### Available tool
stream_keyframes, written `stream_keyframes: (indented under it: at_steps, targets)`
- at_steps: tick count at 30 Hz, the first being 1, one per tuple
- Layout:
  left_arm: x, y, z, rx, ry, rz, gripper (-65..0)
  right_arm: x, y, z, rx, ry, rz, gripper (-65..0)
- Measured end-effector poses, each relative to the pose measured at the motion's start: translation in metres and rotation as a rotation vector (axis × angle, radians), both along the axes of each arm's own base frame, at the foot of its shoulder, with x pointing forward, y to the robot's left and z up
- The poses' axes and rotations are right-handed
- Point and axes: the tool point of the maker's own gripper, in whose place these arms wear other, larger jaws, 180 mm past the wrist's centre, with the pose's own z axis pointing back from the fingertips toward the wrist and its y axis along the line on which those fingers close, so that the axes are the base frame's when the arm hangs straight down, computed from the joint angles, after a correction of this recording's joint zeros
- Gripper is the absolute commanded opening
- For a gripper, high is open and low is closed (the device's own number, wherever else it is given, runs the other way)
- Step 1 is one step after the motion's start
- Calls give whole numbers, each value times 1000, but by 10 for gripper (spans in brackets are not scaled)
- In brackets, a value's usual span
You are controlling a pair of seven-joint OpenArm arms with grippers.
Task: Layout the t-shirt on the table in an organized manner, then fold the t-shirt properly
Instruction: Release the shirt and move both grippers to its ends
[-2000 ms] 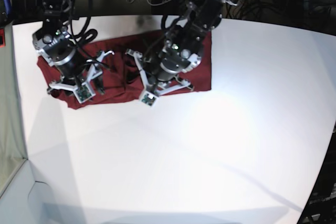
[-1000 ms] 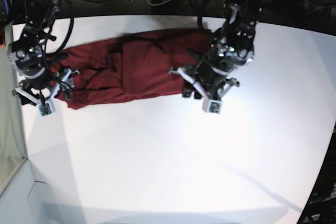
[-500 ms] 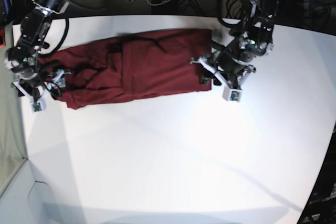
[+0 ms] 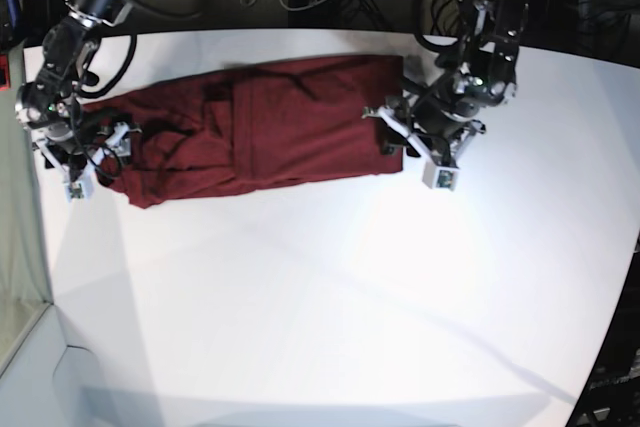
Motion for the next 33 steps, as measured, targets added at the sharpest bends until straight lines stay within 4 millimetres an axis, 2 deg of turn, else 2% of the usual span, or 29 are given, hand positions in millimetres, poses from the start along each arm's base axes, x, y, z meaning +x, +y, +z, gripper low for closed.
stream_keyframes:
  at_steps: [4, 7, 11, 14, 16, 19, 22, 24, 29, 31, 33]
  targets:
    - [0, 0, 0, -1, -1, 1, -410, 1, 8, -6, 39, -16, -4, -160]
    - [0, 0, 0, -1, -1, 0, -410, -2, 19, -9, 70, -28, -7, -228]
    - [0, 0, 0, -1, -1, 1, -410, -1, 27, -11, 83, -30, -2, -383]
    - [0, 1, -3, 0, 4, 3, -410, -2, 28, -12, 81, -28, -2, -538]
    - [-3, 2, -12, 4, 30, 9, -410, -2, 28, -12, 82, -28, -4, -636]
    - [-5, 4, -17, 6, 46, 13, -410, -2, 29, -12, 84, -27, -5, -650]
    - [-3, 4, -12, 1, 32, 15, -410, -2, 29, -12, 85, -28, -6, -650]
    - [2, 8, 1, -14, 7, 31, -410, -2, 28, -11, 84, -33, -10, -650]
    - [24, 31, 48, -11, -141, 94, -410, -8, 26, -1, 32, -12, -6, -650]
    - [21, 33, 53, -14, -151, 102, -410, -11, 27, 3, 10, -1, -10, -650]
    - [12, 40, 47, -7, -127, 116, -410, -8, 28, 12, -1, -26, -9, -650]
